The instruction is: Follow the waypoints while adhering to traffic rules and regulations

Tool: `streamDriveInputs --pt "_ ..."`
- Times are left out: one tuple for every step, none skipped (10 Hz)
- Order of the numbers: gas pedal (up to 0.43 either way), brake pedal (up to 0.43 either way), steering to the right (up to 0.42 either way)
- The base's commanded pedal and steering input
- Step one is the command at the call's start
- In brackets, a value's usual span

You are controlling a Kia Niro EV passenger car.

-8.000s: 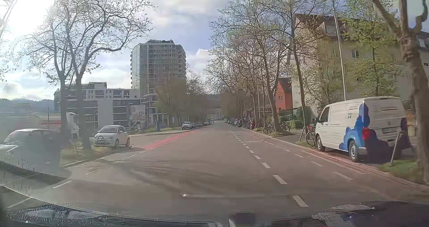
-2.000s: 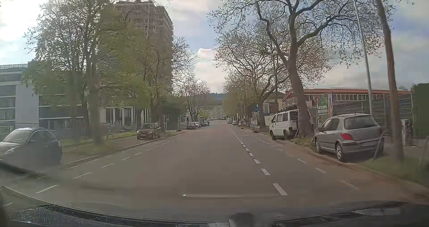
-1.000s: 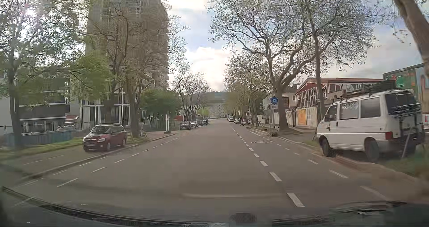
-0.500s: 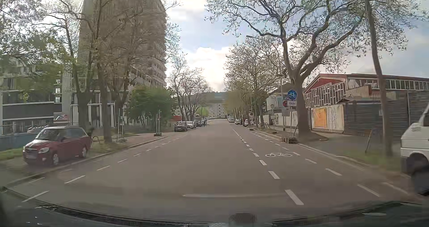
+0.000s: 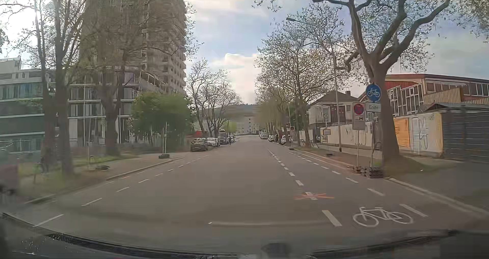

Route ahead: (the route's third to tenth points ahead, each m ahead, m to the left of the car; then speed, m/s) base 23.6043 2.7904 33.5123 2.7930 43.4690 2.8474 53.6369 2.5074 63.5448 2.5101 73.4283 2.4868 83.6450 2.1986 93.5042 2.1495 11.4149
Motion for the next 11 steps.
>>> streamDriveInputs --pt "0.087 0.000 0.000" --pt "0.087 0.000 0.000" --pt "0.087 0.000 0.000" --pt "0.087 0.000 0.000" --pt "0.079 0.000 0.000" --pt "0.079 0.000 0.000" --pt "0.079 0.000 0.000" --pt "0.079 0.000 0.000" --pt "0.079 0.000 0.000" --pt "0.067 0.000 0.000" --pt "0.067 0.000 0.000"
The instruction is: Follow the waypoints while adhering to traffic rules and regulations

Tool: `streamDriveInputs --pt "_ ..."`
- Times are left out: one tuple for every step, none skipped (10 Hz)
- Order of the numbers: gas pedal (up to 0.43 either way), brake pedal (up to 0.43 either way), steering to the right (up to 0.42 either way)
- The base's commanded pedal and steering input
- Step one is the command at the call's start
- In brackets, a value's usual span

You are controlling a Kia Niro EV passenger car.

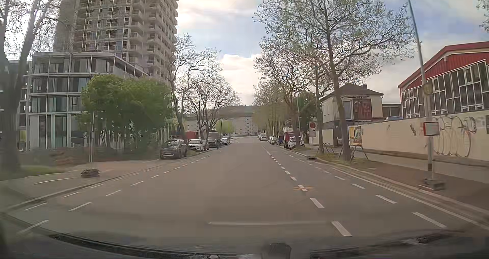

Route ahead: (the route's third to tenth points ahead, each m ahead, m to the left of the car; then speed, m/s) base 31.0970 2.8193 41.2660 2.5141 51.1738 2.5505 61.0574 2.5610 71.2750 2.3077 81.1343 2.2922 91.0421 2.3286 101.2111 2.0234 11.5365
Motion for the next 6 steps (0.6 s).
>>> streamDriveInputs --pt "0.067 0.000 0.000" --pt "0.067 0.000 0.000" --pt "0.067 0.000 0.000" --pt "0.067 0.000 -0.001" --pt "0.067 0.000 -0.001" --pt "0.059 0.000 -0.001"
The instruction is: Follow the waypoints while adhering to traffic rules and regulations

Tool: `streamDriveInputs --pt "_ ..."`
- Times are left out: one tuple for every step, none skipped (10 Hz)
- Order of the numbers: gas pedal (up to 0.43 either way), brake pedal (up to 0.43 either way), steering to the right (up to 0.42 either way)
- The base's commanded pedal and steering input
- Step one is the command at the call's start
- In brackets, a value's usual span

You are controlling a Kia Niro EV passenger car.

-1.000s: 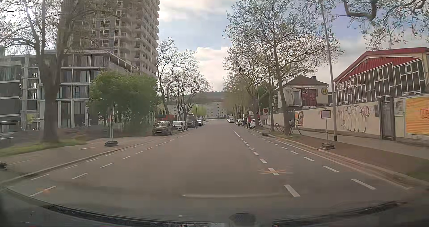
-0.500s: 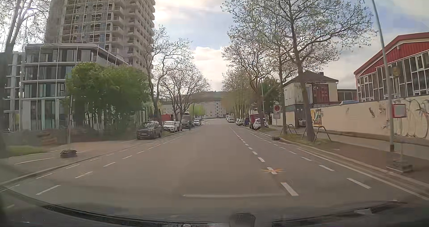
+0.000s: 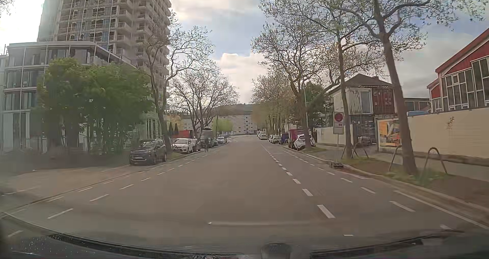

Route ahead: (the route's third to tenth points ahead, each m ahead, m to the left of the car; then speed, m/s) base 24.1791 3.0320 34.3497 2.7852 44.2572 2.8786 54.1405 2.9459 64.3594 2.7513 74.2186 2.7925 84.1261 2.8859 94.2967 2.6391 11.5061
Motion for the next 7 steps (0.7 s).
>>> streamDriveInputs --pt "0.059 0.000 -0.001" --pt "0.059 0.000 -0.001" --pt "0.047 0.000 -0.001" --pt "0.047 0.000 -0.002" --pt "0.047 0.000 -0.003" --pt "0.047 0.000 -0.003" --pt "0.047 0.000 -0.003"
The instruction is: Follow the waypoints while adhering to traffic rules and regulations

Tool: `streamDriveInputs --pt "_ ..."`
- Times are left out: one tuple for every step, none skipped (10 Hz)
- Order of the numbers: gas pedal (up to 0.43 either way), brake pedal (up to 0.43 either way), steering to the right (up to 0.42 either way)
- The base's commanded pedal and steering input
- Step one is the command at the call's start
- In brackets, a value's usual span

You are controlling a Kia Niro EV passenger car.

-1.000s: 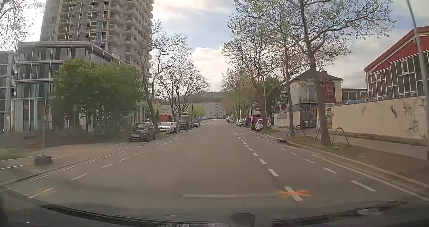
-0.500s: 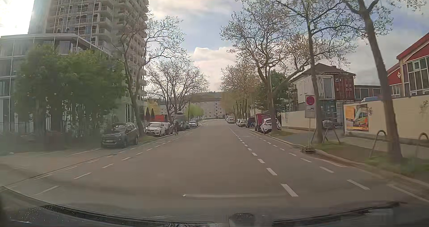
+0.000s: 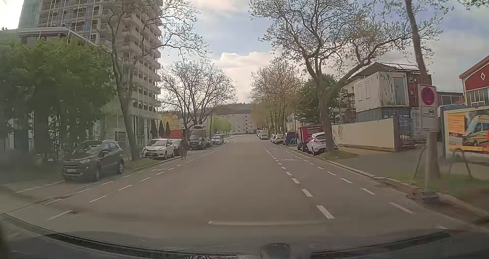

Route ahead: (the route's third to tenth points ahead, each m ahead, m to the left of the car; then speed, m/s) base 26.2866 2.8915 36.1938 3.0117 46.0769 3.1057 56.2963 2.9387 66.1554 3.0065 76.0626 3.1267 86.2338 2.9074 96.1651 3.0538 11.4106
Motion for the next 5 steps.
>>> streamDriveInputs --pt "0.047 0.000 -0.003" --pt "0.047 0.000 -0.004" --pt "0.047 0.000 -0.004" --pt "0.047 0.000 -0.004" --pt "0.059 0.000 -0.004"
